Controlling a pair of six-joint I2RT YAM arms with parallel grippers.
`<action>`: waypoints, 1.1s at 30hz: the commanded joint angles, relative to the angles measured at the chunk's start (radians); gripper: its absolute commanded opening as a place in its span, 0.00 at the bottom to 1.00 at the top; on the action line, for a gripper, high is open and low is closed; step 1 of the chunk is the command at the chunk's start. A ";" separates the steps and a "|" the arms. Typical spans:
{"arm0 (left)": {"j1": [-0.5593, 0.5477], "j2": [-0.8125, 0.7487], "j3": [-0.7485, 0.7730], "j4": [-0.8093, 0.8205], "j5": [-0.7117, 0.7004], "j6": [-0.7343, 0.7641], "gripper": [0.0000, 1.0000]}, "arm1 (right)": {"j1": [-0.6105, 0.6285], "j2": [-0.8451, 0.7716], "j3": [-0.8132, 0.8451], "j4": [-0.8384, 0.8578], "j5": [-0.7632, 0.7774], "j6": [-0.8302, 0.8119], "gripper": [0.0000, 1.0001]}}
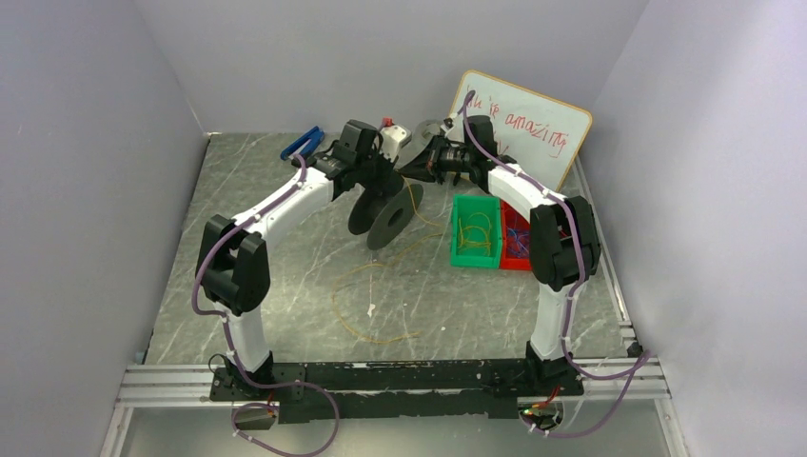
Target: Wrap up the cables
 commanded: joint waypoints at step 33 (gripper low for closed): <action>0.000 0.007 0.026 -0.035 0.064 -0.003 0.03 | 0.013 0.028 0.069 -0.038 0.033 -0.053 0.00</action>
